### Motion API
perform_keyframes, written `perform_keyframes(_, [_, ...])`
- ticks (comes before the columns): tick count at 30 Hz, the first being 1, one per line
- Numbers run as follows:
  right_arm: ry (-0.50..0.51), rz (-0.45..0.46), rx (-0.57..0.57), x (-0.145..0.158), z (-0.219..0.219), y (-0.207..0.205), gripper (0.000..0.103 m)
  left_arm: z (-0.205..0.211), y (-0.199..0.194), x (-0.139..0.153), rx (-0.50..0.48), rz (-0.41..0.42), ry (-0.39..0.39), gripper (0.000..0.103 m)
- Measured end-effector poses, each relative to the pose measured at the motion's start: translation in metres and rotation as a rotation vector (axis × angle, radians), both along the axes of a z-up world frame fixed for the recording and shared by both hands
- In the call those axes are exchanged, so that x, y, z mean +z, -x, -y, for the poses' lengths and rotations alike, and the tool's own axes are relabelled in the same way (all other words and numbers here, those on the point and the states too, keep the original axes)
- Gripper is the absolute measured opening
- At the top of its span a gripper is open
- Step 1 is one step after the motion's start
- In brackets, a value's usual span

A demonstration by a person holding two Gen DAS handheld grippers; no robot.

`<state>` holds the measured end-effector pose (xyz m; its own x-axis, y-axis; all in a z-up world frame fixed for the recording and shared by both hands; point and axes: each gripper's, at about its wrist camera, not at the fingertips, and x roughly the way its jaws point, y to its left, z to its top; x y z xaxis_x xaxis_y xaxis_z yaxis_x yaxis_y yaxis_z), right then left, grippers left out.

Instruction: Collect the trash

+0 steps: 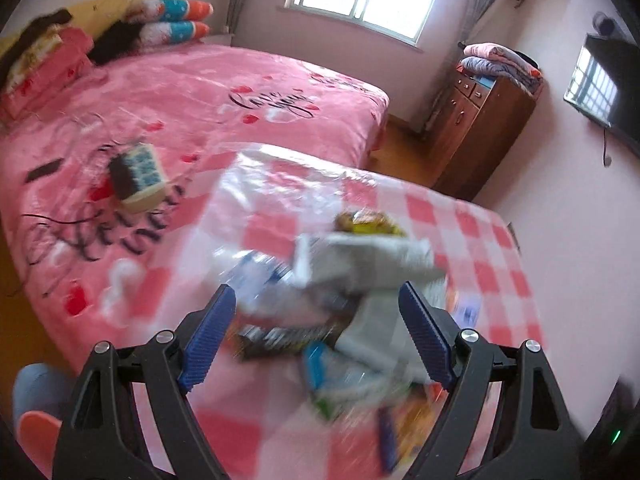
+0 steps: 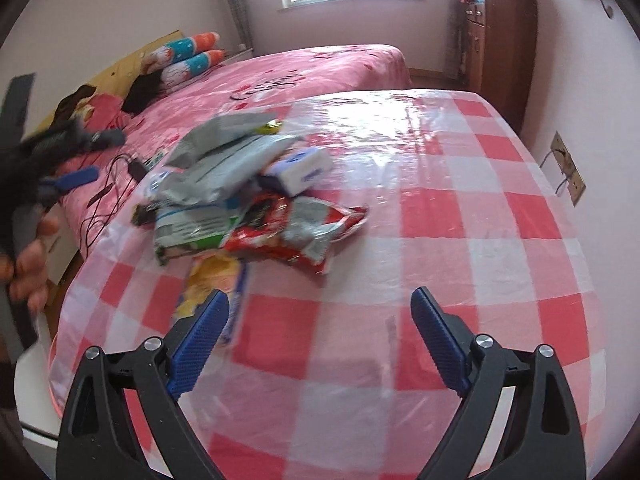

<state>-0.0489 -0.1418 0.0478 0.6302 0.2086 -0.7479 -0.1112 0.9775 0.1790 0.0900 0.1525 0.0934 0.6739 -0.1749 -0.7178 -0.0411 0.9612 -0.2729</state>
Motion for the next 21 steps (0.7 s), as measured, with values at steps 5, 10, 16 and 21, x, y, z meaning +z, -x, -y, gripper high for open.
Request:
perform_keyframes(5, [0.011,0.019,-0.010,-0.001,0.017,-0.007,0.091,0.016,-0.065,-0.017,0.013,-0.078,0.044,0.079])
perform_keyframes(10, [0.021,0.023,-0.023,-0.006,0.034,-0.010,0.091,0.026,-0.113,-0.038,0.014,-0.176,0.066,0.066])
perform_keyframes(16, [0.014,0.003,-0.064,-0.017,0.058,-0.018,0.092,0.042,-0.136,-0.060,-0.022,-0.253,0.031,0.058])
perform_keyframes(21, [-0.008,-0.003,-0.096,-0.020,0.074,-0.020,0.092,0.057,-0.122,-0.064,-0.078,-0.252,-0.019,0.057])
